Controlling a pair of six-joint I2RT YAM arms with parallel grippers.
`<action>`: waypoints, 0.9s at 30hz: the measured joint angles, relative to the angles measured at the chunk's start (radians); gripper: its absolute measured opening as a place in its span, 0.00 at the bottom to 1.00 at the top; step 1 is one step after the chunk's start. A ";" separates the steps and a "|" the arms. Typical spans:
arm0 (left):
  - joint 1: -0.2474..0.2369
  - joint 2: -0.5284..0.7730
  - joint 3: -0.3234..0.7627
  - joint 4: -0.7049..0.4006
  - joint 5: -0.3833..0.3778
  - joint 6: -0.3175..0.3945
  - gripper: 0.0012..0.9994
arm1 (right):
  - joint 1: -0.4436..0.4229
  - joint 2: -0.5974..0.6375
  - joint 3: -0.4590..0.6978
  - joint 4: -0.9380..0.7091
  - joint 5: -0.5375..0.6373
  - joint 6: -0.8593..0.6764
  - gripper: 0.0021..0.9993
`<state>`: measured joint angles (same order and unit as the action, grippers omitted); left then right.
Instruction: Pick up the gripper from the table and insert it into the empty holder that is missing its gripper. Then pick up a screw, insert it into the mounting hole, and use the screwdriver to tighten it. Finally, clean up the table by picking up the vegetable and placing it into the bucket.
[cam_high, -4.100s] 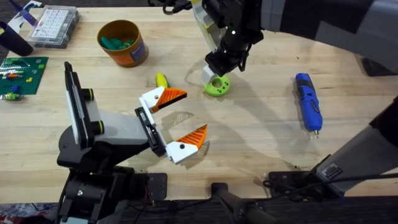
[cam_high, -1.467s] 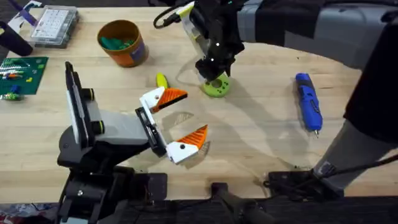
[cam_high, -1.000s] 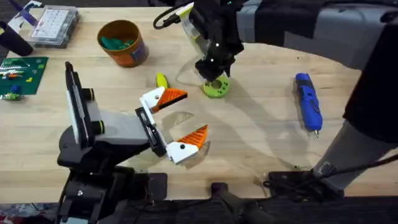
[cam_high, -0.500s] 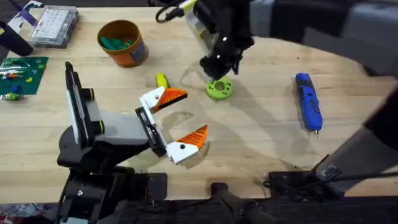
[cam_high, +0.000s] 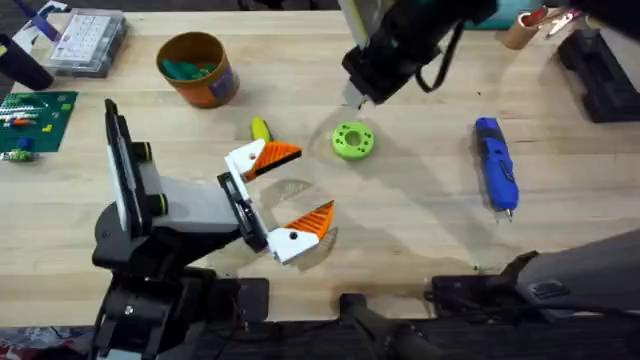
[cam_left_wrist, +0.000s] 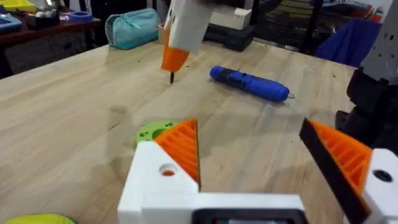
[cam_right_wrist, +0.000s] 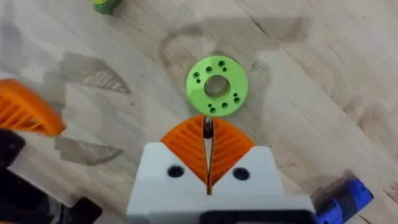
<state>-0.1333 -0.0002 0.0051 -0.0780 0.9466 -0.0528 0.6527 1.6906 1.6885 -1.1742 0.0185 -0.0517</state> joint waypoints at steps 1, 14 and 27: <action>0.000 0.000 0.000 0.000 0.000 0.000 0.99 | 0.009 -0.009 0.018 -0.013 0.000 0.000 0.00; 0.000 0.000 0.000 0.000 0.000 0.000 0.99 | 0.148 -0.095 0.154 -0.077 -0.004 0.000 0.00; 0.000 0.000 0.000 0.000 0.000 0.000 0.99 | 0.246 -0.098 0.156 -0.061 -0.066 0.001 0.00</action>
<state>-0.1333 -0.0002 0.0051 -0.0780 0.9465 -0.0528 0.8985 1.5925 1.8450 -1.2350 -0.0475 -0.0511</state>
